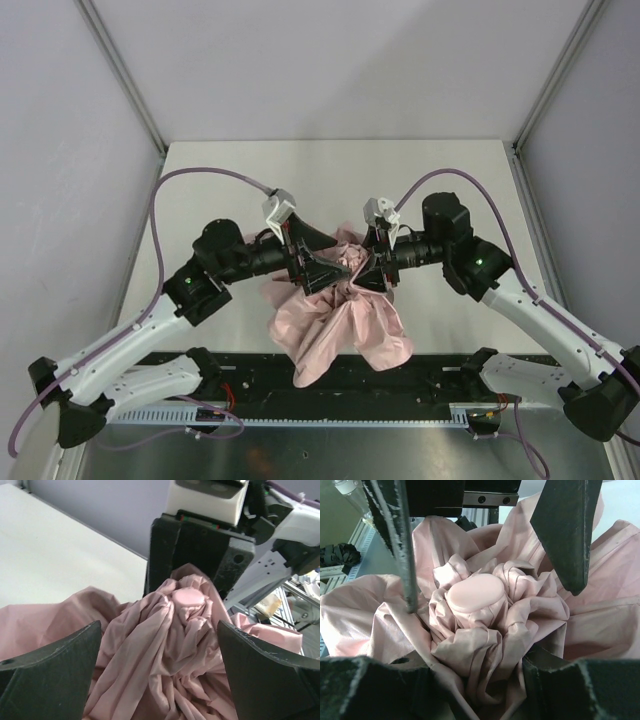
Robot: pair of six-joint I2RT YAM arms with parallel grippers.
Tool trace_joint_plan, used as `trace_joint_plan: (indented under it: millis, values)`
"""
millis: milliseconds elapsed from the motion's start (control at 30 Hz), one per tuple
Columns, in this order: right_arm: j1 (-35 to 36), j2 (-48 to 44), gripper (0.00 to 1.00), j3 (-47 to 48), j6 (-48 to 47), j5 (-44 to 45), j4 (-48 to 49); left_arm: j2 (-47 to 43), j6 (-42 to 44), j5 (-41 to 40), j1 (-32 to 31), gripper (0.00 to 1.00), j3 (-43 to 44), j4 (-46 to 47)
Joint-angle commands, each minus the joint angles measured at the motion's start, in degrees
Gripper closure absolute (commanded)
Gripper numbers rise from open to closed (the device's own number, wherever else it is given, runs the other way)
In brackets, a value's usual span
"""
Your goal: Put away the umbrella
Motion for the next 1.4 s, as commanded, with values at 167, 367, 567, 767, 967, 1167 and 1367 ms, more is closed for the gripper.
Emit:
trace_joint_plan:
  millis: [167, 367, 567, 767, 967, 1167, 1367]
  values:
    - [1.5, -2.0, 1.00, 1.1, -1.1, -3.6, 2.9, 4.9, -3.8, 7.8, 0.2, 0.06, 2.4, 9.5]
    - [3.2, -3.0, 1.00, 1.8, -1.3, -3.4, 2.5, 7.7, -3.6, 9.6, 0.2, 0.34, 3.8, 9.6]
    - [4.7, -2.6, 0.99, 2.7, -1.5, -0.8, 1.6, 6.5, -2.5, 9.7, 0.2, 0.82, 3.5, 10.6]
    - [3.6, -3.4, 0.39, 2.6, 2.7, 11.9, 1.2, 1.0, 1.3, 2.5, 0.7, 1.00, 1.0, 11.4]
    - [-6.3, -5.7, 0.05, 2.6, 12.2, 29.3, -1.2, -5.2, 2.4, -3.9, 6.2, 1.00, -1.6, 10.5]
    - [-12.1, -9.1, 0.01, 2.8, 19.9, 48.3, -5.9, -10.5, 5.5, -15.2, 9.8, 1.00, -2.4, 6.2]
    - [-10.0, -12.1, 0.02, 3.4, 21.3, 50.8, -8.8, -12.4, 9.5, -30.5, 10.0, 1.00, -1.2, 3.9]
